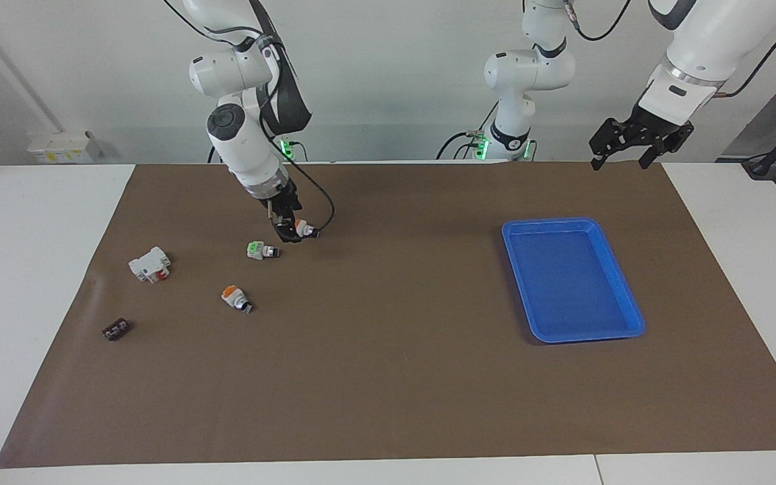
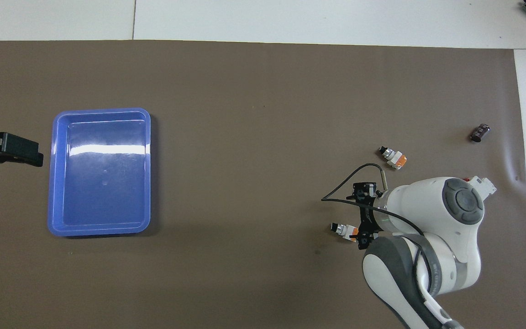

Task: Turn and place switch with both arms
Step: 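Reach the right gripper down to the orange-topped switch nearest the robot, then close the right gripper on the orange-topped switch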

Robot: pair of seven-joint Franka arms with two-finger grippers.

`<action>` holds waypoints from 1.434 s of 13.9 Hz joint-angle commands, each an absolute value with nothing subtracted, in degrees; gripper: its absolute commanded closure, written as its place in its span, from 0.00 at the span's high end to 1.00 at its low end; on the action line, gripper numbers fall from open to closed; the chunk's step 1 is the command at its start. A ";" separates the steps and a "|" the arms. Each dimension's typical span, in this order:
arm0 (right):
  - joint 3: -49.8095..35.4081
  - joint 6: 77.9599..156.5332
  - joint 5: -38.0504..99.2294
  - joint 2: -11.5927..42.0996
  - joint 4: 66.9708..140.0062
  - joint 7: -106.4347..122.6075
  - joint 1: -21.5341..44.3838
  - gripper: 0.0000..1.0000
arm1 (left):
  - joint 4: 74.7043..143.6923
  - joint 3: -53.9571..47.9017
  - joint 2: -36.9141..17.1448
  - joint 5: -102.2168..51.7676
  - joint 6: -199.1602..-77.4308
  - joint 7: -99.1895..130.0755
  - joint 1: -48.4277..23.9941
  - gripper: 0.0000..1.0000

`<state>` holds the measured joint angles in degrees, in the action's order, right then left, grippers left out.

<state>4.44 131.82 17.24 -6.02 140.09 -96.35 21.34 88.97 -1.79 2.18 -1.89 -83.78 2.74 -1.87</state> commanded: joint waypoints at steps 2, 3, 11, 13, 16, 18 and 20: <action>4.66 134.72 20.47 -8.26 145.80 -96.59 21.01 1.00 | 90.44 -1.58 3.34 -2.20 -83.85 3.25 -1.85 1.00; 4.66 136.65 21.61 -8.26 147.12 -96.42 21.09 1.00 | 90.44 -1.58 3.34 -2.20 -83.85 3.25 -1.85 1.00; 4.66 144.48 26.89 -6.77 151.96 -90.36 22.67 1.00 | 90.44 -1.58 3.34 -2.20 -83.85 3.25 -1.85 1.00; 4.66 145.28 27.24 -6.59 152.49 -88.60 22.76 0.89 | 90.44 -1.58 3.34 -2.20 -83.85 3.25 -1.85 1.00; 4.66 145.28 27.42 -6.59 152.75 -87.10 22.68 0.73 | 90.44 -1.58 3.34 -2.20 -83.85 3.25 -1.85 1.00; 4.66 145.28 27.51 -6.59 152.93 -86.57 22.24 0.73 | 90.44 -1.58 3.34 -2.20 -83.85 3.25 -1.85 1.00; 4.66 145.37 27.51 -6.59 153.19 -86.22 22.06 0.73 | 90.44 -1.58 3.34 -2.20 -83.85 3.25 -1.85 1.00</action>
<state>4.76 144.15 25.87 -6.21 151.78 -88.74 22.69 89.00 -1.79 2.18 -1.89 -83.78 2.74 -1.87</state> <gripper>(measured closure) 0.264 0.000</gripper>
